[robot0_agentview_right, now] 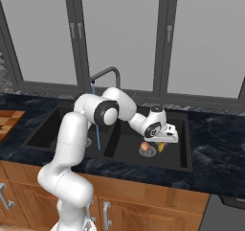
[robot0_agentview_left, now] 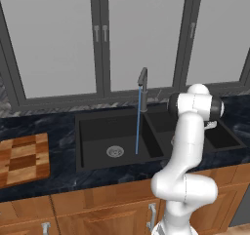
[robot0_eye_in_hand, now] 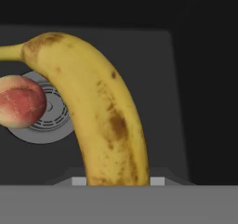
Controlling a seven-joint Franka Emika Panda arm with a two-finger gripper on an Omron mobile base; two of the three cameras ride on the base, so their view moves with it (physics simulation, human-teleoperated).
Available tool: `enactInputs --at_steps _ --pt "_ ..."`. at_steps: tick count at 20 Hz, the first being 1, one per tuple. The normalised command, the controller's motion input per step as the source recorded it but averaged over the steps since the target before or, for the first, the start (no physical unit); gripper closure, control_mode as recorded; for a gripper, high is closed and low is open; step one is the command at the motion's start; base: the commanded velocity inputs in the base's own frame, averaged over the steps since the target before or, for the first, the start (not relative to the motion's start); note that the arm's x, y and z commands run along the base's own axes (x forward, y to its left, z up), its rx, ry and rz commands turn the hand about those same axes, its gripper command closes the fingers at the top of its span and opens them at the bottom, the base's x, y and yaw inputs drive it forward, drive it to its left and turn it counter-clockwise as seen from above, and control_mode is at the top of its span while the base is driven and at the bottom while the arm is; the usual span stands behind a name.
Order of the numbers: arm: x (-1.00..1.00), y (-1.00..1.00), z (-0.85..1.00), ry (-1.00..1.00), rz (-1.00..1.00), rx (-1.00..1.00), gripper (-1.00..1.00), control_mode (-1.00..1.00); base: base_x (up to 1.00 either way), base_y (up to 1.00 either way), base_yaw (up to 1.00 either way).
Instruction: Pick the banana, peach from the sink and place them on the cutting board to airdry. Then turn off the sink faucet.
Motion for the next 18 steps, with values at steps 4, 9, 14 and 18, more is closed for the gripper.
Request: enactInputs --at_steps 4,9,14,18 --pt "-0.22 0.08 0.46 -0.1 0.0 -0.02 1.0 -1.0 0.0 0.0 0.0" --pt "-0.19 0.0 0.56 -0.04 0.0 0.0 1.0 -1.0 0.0 0.0 0.0" --pt "-0.23 0.0 0.5 0.0 0.0 0.0 1.0 -1.0 0.0 0.0 0.0" --pt "-0.31 0.0 0.42 0.0 0.0 0.01 1.0 -1.0 0.0 0.0 0.0"
